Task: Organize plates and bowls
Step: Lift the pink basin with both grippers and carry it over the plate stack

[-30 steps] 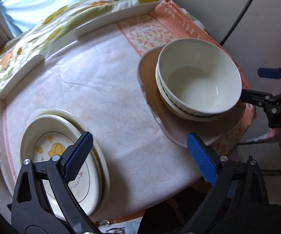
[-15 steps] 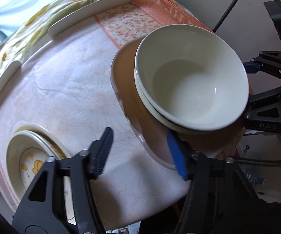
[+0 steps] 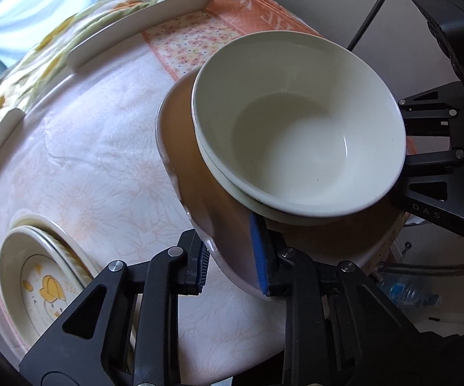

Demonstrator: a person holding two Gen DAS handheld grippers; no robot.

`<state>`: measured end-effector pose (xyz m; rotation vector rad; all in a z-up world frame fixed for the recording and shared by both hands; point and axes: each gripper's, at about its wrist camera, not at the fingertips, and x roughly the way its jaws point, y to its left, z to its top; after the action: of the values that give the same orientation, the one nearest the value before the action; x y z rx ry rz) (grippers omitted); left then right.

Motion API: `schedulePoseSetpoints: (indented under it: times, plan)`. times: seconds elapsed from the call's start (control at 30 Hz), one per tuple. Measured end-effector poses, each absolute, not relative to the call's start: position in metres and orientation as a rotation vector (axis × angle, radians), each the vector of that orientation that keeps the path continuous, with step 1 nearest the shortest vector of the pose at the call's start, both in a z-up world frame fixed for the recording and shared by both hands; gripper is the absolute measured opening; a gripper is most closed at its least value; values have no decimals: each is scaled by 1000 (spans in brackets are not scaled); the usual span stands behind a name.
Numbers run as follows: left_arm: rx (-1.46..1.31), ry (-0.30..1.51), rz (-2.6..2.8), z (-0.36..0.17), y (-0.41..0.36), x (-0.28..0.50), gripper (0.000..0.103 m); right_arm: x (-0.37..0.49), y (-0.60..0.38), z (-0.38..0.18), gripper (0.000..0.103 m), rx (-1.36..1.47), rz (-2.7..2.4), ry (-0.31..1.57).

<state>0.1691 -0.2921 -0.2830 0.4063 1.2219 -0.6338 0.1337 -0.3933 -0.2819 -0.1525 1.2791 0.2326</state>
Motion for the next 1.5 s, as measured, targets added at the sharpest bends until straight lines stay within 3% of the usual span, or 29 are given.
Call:
schedulePoseSetpoints:
  times: [0.43, 0.77, 1.17, 1.5]
  plan:
    - [400, 1150, -632, -273, -290, 165, 19, 127, -393, -273, 12, -126, 225, 1229]
    - [348, 1054, -583, -229, -269, 162, 19, 133, -382, -232, 12, -162, 245, 1160]
    - [298, 1008, -484, -187, -165, 152, 19, 140, -287, -186, 12, -217, 320, 1100]
    - [309, 1060, -452, -210, -67, 151, 19, 146, -187, -205, 12, -177, 348, 1129]
